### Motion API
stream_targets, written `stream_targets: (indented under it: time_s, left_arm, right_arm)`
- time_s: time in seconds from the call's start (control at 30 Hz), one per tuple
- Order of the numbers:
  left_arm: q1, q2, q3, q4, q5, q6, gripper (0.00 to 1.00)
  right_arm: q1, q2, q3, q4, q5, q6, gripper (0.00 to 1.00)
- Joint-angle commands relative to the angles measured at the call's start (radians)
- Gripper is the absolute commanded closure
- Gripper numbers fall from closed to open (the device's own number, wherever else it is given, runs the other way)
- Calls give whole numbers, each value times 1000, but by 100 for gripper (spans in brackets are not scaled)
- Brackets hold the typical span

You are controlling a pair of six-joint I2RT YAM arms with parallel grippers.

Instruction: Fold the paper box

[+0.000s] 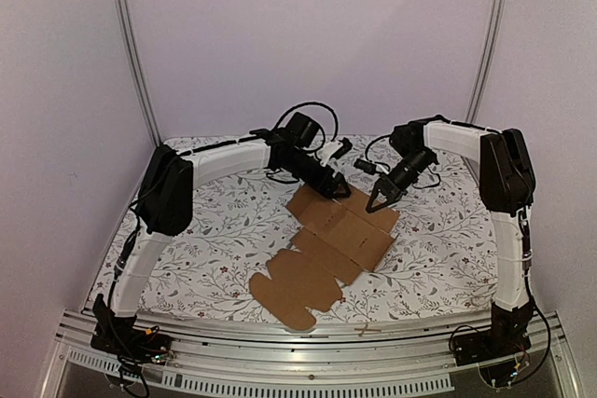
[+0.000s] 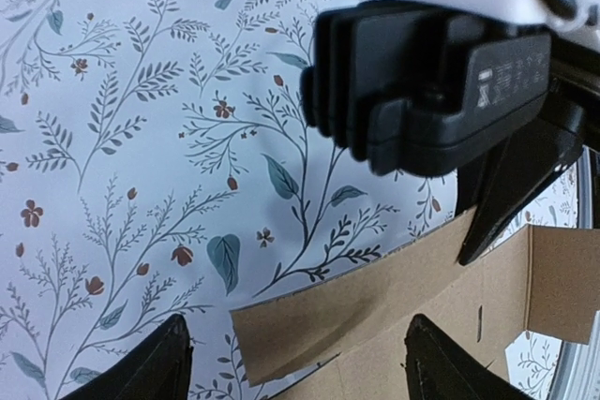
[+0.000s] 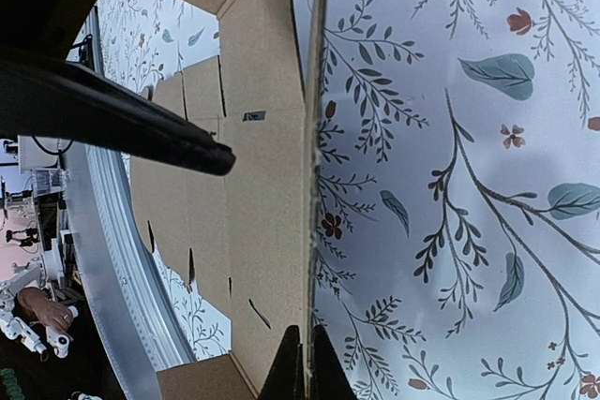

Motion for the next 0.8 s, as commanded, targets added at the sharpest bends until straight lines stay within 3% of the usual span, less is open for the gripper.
stream_targets:
  time_s: [0.0,0.17,0.3,0.5,0.77]
  left_arm:
    - [-22,-2,6,-10,41,1,24]
    - [-29,-34,-14,-11,116,6,40]
    - [-29,-85,-52,-4,97,-19,51]
    - [-34,-169,-181,89,165,-59,52]
    - [-56,-140,-169,104,205,-70,50]
  right_arm:
    - [0,-20,-7,4,-20,-1,100]
    - [-1,-12,-2,5,-13,9,100]
    - [-7,-3,1,15,9,28,100]
    - [-14,-1,1,22,-3,47,100]
    - [-13,-12,-1,26,3,56,100]
